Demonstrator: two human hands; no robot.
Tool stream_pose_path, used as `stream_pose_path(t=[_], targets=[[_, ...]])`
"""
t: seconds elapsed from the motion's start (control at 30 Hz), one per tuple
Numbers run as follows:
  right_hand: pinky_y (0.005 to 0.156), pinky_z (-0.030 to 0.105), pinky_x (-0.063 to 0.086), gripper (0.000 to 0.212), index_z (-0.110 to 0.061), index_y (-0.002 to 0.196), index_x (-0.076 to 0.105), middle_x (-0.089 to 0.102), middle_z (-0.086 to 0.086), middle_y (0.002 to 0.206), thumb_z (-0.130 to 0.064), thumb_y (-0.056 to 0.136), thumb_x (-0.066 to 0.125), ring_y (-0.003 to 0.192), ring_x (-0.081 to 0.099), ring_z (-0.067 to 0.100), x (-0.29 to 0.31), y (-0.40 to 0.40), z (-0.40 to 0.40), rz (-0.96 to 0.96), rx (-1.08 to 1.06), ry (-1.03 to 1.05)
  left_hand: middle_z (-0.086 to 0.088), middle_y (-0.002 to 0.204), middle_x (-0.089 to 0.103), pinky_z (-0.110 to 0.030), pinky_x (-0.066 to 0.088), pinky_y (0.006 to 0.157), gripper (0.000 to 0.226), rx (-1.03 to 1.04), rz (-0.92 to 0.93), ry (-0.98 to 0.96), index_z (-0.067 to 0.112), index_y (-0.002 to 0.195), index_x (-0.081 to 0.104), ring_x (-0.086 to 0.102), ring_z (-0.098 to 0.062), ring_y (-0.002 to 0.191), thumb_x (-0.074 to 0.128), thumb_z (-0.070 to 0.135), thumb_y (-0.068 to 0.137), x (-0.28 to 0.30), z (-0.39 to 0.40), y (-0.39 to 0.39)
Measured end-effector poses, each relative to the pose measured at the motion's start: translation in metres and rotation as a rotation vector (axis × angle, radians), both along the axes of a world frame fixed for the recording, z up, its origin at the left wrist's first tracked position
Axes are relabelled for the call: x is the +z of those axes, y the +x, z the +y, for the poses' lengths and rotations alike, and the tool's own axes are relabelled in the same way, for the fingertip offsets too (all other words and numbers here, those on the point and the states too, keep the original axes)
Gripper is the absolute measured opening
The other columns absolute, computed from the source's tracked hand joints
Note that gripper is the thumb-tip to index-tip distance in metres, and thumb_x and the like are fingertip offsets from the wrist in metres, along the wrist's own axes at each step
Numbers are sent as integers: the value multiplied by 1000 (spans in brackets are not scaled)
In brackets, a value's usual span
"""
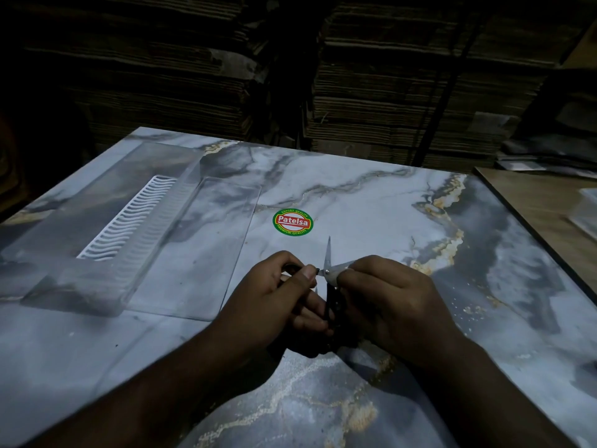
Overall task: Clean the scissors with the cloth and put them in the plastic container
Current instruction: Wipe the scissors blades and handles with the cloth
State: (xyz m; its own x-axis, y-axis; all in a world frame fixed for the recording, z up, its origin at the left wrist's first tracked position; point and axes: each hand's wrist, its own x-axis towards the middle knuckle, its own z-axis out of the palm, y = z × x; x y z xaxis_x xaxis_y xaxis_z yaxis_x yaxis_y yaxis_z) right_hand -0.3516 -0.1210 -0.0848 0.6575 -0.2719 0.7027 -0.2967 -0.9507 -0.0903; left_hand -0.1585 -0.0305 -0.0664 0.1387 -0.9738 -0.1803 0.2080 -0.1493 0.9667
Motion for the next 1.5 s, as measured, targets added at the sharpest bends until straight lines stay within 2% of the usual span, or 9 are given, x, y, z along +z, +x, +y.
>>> stream_pose_path(t=[0.13,0.37,0.6,0.73,0.87,1.1,1.27,1.4,1.5], targets=[[76,38,59,17,-1,109,80,76,14,106,-3,93,76,90,75,30,-3,4,-1,12,37,41,-21,67,72,-31,58,47,22,5,3,-18,-3,95,54,72,-32,52,53,16,107,-2,-2,3],[64,38,57,9,1,94,78,73,12,90,-3,89,71,77,72,30,3,1,4,-45,61,64,-24,70,71,-35,61,57,22,-43,30,-8,-2,96,56,71,-34,55,53,17,107,-7,-3,2],[74,34,57,19,2,111,77,72,16,101,-5,95,70,85,71,30,-1,9,8,-51,5,64,-19,75,68,-54,58,63,26,-31,88,42,9,91,58,67,-28,53,52,27,108,-5,-1,0],[64,40,55,11,-4,98,79,70,12,92,-13,97,74,75,68,30,-7,15,8,-22,-49,61,-18,71,64,-41,58,53,25,-9,48,15,8,91,55,64,-24,47,50,24,109,-7,-1,0],[60,39,54,9,-5,87,77,70,11,85,-10,94,76,69,65,30,-7,16,11,-66,-95,59,-19,73,68,-51,60,57,24,2,28,7,10,91,57,66,-27,50,52,26,108,-7,-2,-3],[53,40,51,12,-8,85,74,68,10,83,-9,95,67,66,61,33,-9,18,13,8,-135,19,-21,72,63,-47,57,53,24,49,-23,-22,0,96,53,60,-27,51,53,21,108,-8,-1,-4],[54,40,51,6,-10,87,74,68,7,87,-7,92,73,68,62,30,-11,19,14,4,-158,61,-19,71,67,-49,58,56,21,28,-73,-35,7,93,55,67,-27,50,55,24,107,-7,1,-3],[55,39,49,8,-10,90,75,67,8,85,-16,95,72,68,58,32,-9,15,5,95,-30,20,-27,68,63,-49,60,51,22,43,-117,-28,-2,99,54,67,-31,51,54,19,107,-4,3,-3],[61,39,52,14,-9,101,77,71,10,92,-20,100,70,73,64,33,-9,11,6,68,48,5,-18,67,62,-45,58,48,23,72,-57,-6,0,98,54,63,-27,47,55,22,107,-3,3,-4]])
